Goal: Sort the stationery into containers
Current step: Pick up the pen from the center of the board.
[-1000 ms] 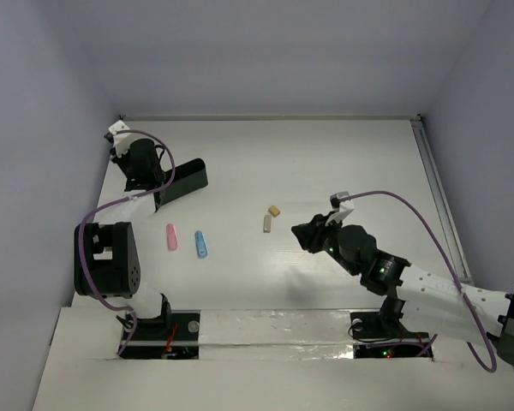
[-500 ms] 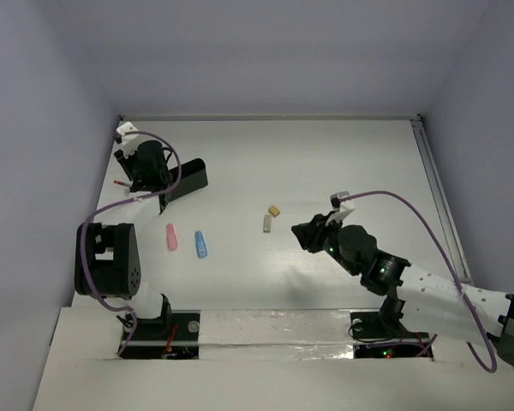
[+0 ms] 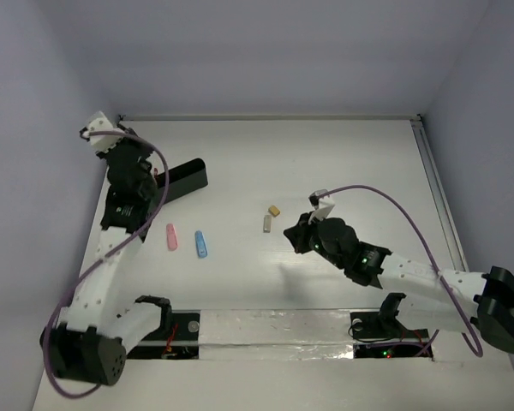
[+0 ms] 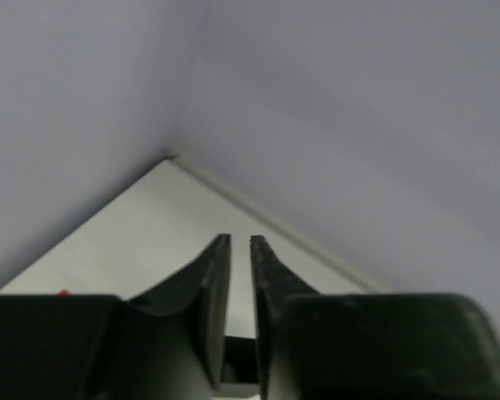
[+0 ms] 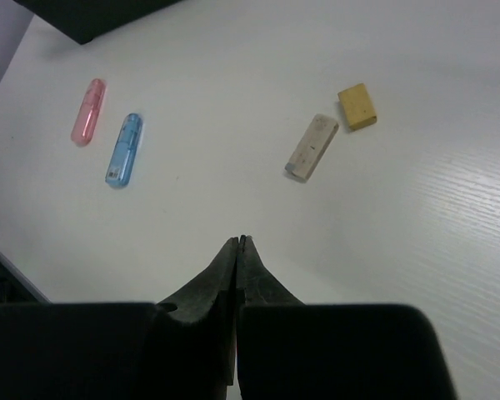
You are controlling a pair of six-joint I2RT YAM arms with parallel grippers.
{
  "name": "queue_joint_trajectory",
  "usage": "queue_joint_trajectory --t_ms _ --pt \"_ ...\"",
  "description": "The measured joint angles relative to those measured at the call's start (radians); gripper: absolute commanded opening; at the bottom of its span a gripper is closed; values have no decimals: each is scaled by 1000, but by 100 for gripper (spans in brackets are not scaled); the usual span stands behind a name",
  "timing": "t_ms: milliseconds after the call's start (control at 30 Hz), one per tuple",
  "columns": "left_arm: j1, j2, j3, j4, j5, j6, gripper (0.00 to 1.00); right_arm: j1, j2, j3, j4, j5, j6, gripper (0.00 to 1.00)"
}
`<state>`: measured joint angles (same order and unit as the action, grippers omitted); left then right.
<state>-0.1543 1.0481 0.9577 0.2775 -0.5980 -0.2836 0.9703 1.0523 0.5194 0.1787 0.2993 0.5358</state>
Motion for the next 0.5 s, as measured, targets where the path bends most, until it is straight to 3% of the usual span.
queue_joint_trajectory --t_ms 33,67,333,500 --pt "-2 -56 7 -26 42 -18 2 0 20 11 -1 -8 2 0" --pt "-2 -116 8 -53 83 -37 0 0 40 26 -5 -16 3 0" --pt "-2 -472 -110 -282 394 -83 0 0 305 214 -14 -74 3 0" --pt "-2 -587 -207 -408 498 -61 14 3 558 407 -14 -183 -1 6"
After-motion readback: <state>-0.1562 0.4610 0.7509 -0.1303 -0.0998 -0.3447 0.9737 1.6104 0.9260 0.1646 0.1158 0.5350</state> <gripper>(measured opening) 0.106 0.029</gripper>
